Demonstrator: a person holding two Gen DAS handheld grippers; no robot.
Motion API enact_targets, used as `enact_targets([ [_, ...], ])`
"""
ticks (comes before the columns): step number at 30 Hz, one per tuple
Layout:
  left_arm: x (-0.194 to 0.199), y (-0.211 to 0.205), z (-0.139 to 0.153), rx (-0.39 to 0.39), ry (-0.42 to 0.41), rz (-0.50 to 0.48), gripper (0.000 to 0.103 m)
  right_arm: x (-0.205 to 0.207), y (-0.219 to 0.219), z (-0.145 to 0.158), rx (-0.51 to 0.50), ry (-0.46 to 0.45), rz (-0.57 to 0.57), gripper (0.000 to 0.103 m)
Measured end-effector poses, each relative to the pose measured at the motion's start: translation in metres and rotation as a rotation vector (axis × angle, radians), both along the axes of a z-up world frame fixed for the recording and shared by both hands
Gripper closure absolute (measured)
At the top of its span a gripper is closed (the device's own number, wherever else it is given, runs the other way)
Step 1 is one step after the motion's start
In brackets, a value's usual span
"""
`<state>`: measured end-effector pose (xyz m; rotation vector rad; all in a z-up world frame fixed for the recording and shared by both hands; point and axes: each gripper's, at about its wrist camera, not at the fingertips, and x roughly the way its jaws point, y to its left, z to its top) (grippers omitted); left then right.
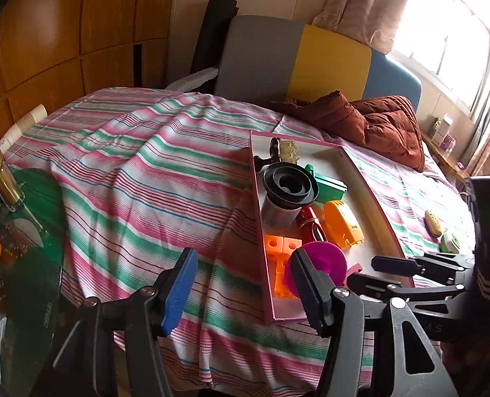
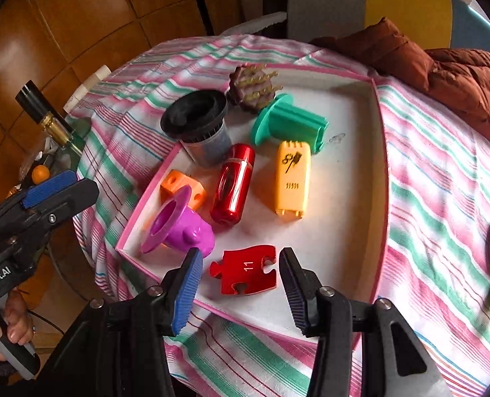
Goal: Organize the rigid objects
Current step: 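Carry the red puzzle piece into the tray and open the right gripper, then move the right gripper toward the white plug device beside the yellow sponge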
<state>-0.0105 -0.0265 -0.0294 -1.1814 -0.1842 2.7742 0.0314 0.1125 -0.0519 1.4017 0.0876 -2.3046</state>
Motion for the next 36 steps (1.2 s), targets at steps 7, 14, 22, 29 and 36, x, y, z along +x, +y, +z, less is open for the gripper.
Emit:
enact_targets([
  [7,0.005,0.009,0.007,-0.04,0.021,-0.015,0.043,0.007,0.019,0.024,0.008,0.096,-0.054,0.055],
  [14,0.008,0.021,0.016,-0.068,0.044,-0.049,0.043,0.005,0.054,0.045,0.022,0.161,-0.127,0.055],
  [22,0.012,0.044,0.026,-0.101,0.07,-0.104,0.043,-0.007,0.122,0.064,0.069,0.215,-0.279,0.055],
  [29,0.012,0.075,0.038,-0.124,0.099,-0.182,0.042,-0.021,0.221,0.067,0.131,0.255,-0.541,0.055],
  [36,0.007,0.116,0.046,-0.149,0.116,-0.263,0.04,-0.018,0.328,0.041,0.073,0.191,-0.891,0.055],
])
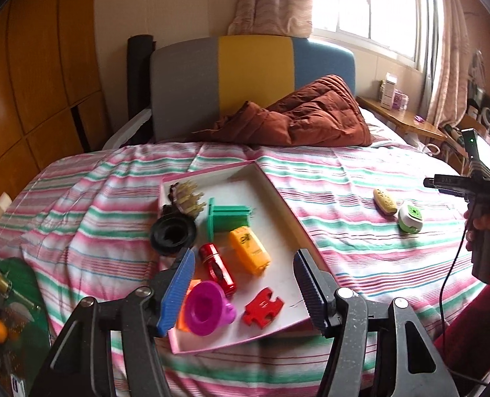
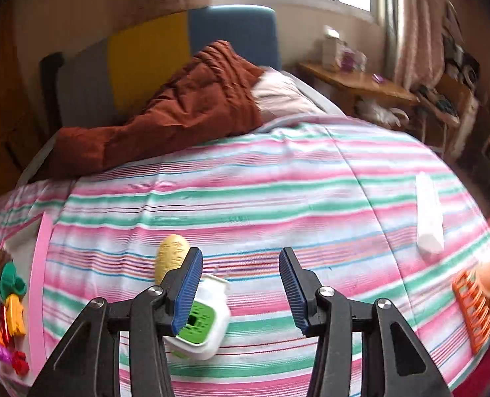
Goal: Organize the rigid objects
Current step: 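Move the right gripper toward the white plug device beside the yellow sponge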
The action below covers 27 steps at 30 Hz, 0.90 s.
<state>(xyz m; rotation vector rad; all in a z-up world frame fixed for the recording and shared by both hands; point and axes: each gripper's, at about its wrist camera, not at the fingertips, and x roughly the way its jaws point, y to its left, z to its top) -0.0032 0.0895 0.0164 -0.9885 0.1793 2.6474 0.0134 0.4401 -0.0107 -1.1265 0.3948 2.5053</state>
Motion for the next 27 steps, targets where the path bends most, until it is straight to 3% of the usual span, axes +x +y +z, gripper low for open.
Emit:
enact_targets([
  [2,-0.003,0.012,-0.001,0.0,-0.006,-0.03,0.04,0.006,0.022,-0.003,-0.112,0.023,-0.078,0.055],
  [6,-0.008,0.036,-0.003,0.006,-0.029,-0.076,0.04,0.01,0.039,-0.01,-0.2,0.002,-0.136,0.055],
  [19,-0.015,0.096,-0.014,-0.002,-0.074,-0.192,0.04,0.003,0.042,-0.031,-0.39,-0.06,-0.093,0.051],
  [23,-0.015,0.105,-0.019,-0.007,-0.089,-0.207,0.04,-0.006,0.026,-0.037,-0.385,-0.108,-0.017,0.042],
  [27,-0.015,0.111,-0.024,0.001,-0.112,-0.218,0.04,-0.015,0.007,-0.041,-0.315,-0.159,0.046,0.041],
])
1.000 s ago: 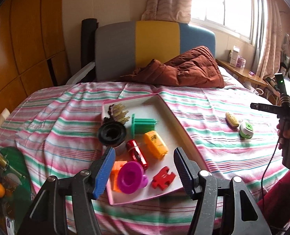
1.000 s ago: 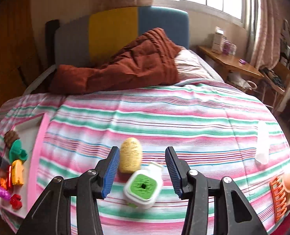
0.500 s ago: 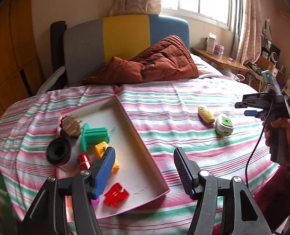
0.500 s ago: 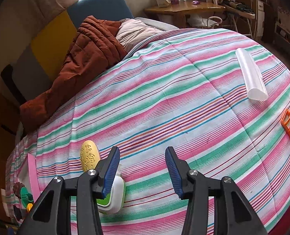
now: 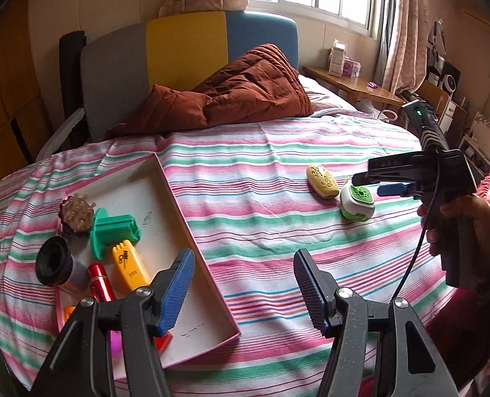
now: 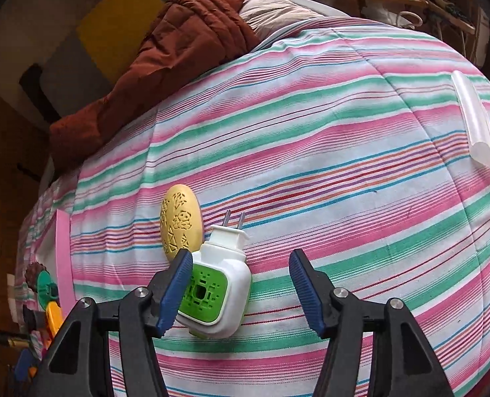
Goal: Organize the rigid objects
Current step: 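Move the right gripper toward the white plug device beside the yellow sponge, then grasp the yellow sponge with the left gripper while the right grasps the white plug device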
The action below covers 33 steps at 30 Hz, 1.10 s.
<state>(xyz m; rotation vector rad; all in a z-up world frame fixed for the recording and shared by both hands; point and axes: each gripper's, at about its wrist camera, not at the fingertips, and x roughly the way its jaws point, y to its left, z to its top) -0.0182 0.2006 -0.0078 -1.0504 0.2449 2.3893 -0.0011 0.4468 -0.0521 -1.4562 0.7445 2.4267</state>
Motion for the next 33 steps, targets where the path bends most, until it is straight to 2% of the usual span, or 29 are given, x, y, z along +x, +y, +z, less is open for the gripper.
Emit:
enact_targets([
  [3,0.002,0.004,-0.004,0.002,-0.018,-0.013,0.04,-0.006,-0.013,-0.003,0.027,-0.003,0.058,0.036],
  [8,0.007,0.008,-0.009,0.002,-0.033,-0.037,0.04,-0.015,-0.03,-0.012,0.094,-0.054,0.139,0.036],
  [10,0.008,0.009,-0.01,0.0,-0.038,-0.044,0.04,-0.014,-0.034,-0.012,0.14,-0.057,0.169,0.046],
  [12,0.009,0.01,-0.01,-0.003,-0.038,-0.05,0.04,-0.013,-0.035,-0.01,0.196,-0.07,0.163,0.048],
  [17,0.005,0.014,-0.009,-0.011,-0.036,-0.051,0.04,-0.007,-0.019,-0.009,0.229,-0.104,0.092,0.048],
  [22,-0.003,0.028,-0.006,-0.003,-0.046,-0.067,0.036,-0.005,0.0,-0.012,0.199,-0.142,0.008,0.048],
  [27,-0.018,0.051,-0.014,0.012,-0.117,-0.082,0.036,-0.002,0.011,-0.019,0.161,-0.183,-0.022,0.049],
  [29,-0.027,0.061,-0.019,0.016,-0.144,-0.08,0.036,0.0,0.016,-0.018,0.124,-0.166,-0.039,0.049],
  [33,-0.046,0.076,-0.024,0.031,-0.193,-0.056,0.036,0.006,0.027,-0.012,0.072,-0.114,-0.076,0.037],
])
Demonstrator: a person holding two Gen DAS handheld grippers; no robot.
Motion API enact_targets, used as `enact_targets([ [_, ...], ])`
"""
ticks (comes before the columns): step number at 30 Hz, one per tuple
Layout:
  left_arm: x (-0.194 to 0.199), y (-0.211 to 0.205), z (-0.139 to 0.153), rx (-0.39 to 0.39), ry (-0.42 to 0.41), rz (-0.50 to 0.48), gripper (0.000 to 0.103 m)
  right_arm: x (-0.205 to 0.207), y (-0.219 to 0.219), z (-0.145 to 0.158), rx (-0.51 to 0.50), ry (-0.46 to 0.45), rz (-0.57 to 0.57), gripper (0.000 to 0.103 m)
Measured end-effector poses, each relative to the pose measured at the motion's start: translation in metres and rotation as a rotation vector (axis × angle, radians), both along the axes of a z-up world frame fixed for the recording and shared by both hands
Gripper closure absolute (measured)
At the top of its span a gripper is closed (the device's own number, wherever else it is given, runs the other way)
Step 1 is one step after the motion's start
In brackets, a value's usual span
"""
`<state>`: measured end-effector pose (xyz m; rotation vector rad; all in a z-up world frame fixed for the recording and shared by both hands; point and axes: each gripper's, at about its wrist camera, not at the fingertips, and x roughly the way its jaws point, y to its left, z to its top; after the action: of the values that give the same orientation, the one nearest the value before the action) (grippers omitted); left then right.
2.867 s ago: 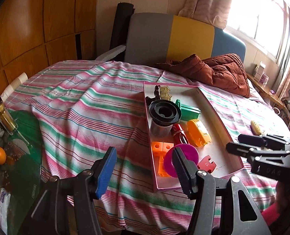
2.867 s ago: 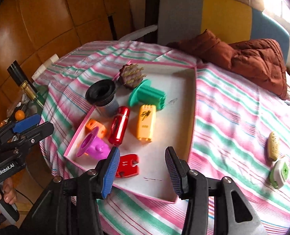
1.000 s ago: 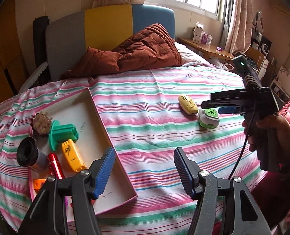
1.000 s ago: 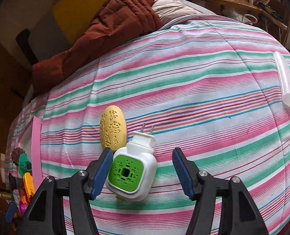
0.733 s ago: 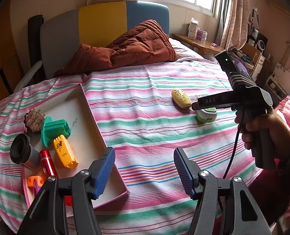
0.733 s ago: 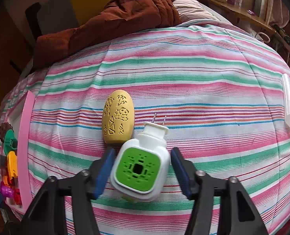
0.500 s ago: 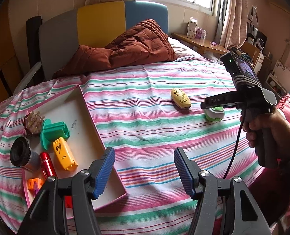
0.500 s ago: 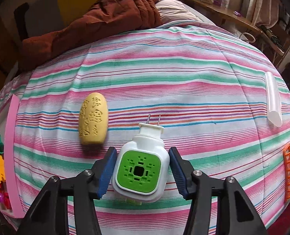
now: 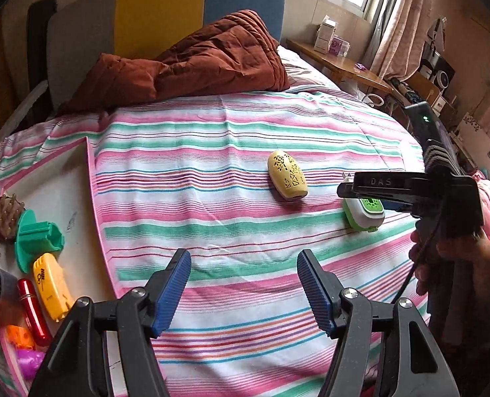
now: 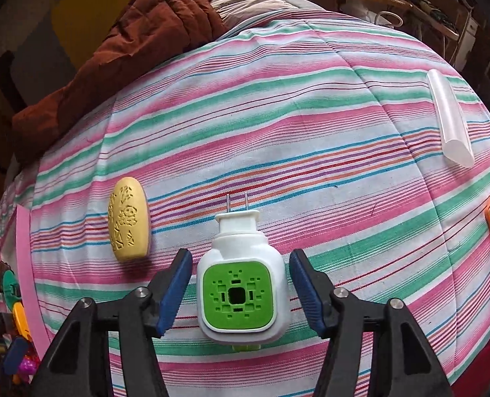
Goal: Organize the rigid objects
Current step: 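Grasp the yellow sponge with the left gripper while the right grasps the white plug device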
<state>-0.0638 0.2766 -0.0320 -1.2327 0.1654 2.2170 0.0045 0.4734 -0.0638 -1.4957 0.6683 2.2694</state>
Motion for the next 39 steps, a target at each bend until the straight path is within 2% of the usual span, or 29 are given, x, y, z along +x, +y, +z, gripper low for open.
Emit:
enact_targets([
  [7,-0.025,0.039,-0.005,-0.016,0.002,-0.016,0.036,0.021,0.031,0.018,-0.11,0.156,-0.153,0.036],
  [11,-0.041,0.063,-0.014,-0.014,-0.032,-0.033,0.036,0.028,0.042,0.014,-0.232,0.177,-0.236,0.036],
  [15,-0.053,0.085,-0.021,0.005,-0.06,-0.055,0.037,0.031,0.048,0.015,-0.237,0.202,-0.287,0.036],
  [21,-0.072,0.119,-0.034,-0.03,-0.073,-0.054,0.037,0.029,0.048,0.015,-0.235,0.213,-0.29,0.036],
  [26,-0.091,0.14,-0.055,-0.07,-0.118,-0.037,0.037,0.03,0.049,0.017,-0.23,0.23,-0.288,0.036],
  [27,-0.095,0.142,-0.062,-0.082,-0.139,-0.035,0.044,0.029,0.049,0.017,-0.231,0.231,-0.29,0.036],
  [29,-0.095,0.14,-0.065,-0.077,-0.112,-0.029,0.049,0.029,0.05,0.016,-0.236,0.227,-0.289,0.036],
  [31,-0.092,0.138,-0.065,-0.095,-0.085,-0.036,0.058,0.028,0.051,0.014,-0.254,0.217,-0.279,0.036],
  [34,-0.085,0.128,-0.065,-0.085,-0.055,-0.069,0.06,0.025,0.05,0.008,-0.289,0.194,-0.266,0.036],
  [39,-0.055,0.107,-0.063,-0.104,-0.008,-0.094,0.059,0.023,0.048,0.004,-0.293,0.166,-0.243,0.036],
])
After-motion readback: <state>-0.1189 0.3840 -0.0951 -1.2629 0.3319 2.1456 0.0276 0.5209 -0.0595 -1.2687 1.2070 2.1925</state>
